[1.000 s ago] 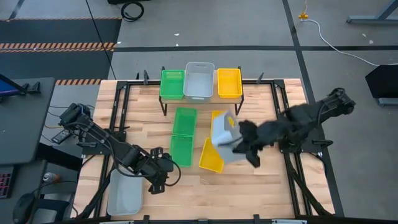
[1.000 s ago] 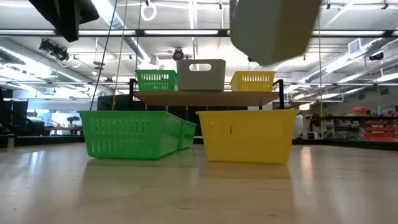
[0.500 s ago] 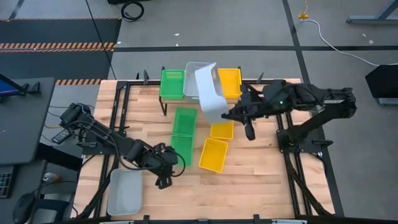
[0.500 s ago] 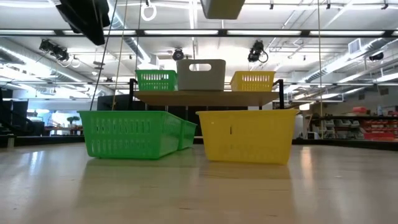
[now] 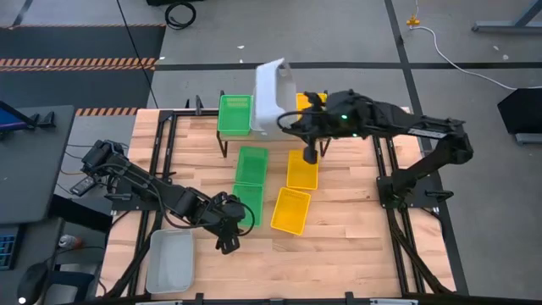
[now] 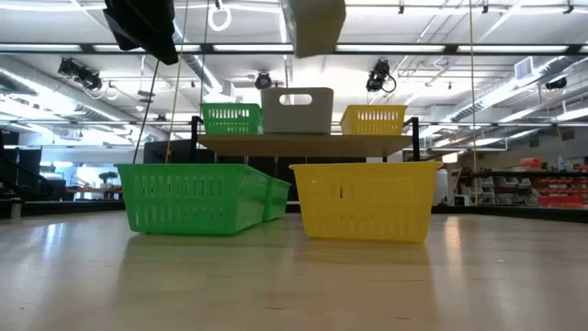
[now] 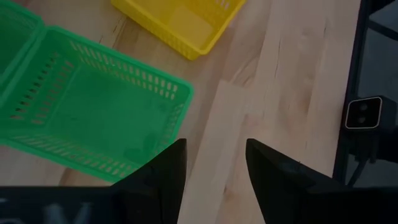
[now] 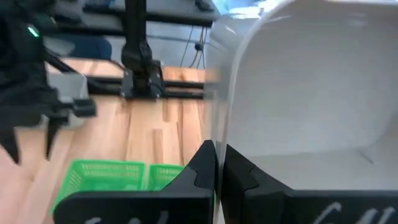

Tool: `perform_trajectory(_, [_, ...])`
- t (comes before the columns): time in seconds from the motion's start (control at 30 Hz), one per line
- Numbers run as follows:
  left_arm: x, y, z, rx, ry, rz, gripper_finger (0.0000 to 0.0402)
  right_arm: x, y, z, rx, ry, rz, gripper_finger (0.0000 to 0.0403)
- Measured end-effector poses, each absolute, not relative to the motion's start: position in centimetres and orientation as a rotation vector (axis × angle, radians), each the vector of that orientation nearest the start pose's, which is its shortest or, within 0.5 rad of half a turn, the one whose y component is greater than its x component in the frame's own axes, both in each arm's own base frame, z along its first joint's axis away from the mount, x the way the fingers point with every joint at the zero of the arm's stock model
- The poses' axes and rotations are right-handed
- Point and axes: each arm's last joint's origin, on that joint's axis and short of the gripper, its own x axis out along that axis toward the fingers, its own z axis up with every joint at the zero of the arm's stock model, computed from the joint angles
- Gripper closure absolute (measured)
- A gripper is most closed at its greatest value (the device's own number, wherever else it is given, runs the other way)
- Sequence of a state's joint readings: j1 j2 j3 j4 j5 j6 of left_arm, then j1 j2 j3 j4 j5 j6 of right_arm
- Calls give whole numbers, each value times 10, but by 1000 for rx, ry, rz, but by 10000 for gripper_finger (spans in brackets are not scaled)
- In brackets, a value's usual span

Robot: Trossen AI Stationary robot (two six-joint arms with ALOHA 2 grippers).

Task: Stack baskets on shelf by color
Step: Stack the right gray bin on top of the gray bin on the shelf

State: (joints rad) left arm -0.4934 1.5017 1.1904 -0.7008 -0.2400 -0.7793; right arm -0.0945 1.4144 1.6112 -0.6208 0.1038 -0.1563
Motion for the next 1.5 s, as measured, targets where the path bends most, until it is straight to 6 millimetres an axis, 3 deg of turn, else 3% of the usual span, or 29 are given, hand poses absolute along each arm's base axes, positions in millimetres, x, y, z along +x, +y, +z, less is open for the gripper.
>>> perform_trajectory(0.2, [271,-138,268,-356,965,148,230,317,-48,407,-138,530,-162,394])
perform_trajectory(0.43, [271,-138,267,-373,968,159,230,326,-63,392,-162,604,-186,394])
perform_trajectory(0.9, [271,-137,267,-388,969,170,230,314,-93,387,-171,689,-270,392])
perform_trajectory(1.5, [271,-137,267,-439,963,198,230,312,-98,385,-162,713,-290,313])
